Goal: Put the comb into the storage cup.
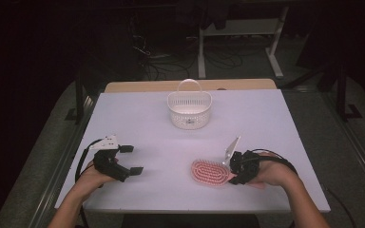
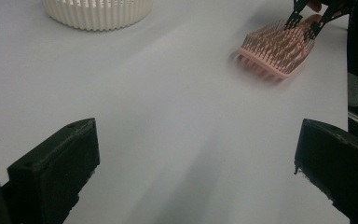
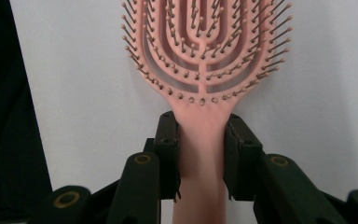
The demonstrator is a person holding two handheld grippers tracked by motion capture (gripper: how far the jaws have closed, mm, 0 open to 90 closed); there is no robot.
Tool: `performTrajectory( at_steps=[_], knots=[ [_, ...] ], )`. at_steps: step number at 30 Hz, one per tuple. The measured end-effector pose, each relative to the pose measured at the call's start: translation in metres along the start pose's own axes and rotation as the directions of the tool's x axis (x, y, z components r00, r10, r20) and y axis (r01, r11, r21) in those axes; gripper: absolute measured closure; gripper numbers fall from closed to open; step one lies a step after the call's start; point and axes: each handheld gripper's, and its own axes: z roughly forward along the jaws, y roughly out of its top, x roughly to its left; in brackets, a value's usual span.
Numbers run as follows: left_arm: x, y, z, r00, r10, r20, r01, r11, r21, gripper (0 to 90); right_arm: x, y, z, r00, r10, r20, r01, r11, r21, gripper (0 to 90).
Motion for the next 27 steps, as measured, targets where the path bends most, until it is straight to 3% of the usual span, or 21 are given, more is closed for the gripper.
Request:
performTrajectory(
  at_steps=[14,27],
  knots=[
    [0.0,0.0,0.0,1.0,0.001,-0.001,-0.001,1.0,0.0,0.0,-0.012,-0.011,-0.011,0.9983,0.058,-0.001,-0.057,0.9897,-0.131,68.7],
    [0.0,0.0,0.0,1.0,0.0,0.0,0.0,1.0,-0.001,0.0,-0.019,-0.017,-0.023,0.9907,0.131,0.036,-0.116,0.9544,-0.275,68.7]
  ],
)
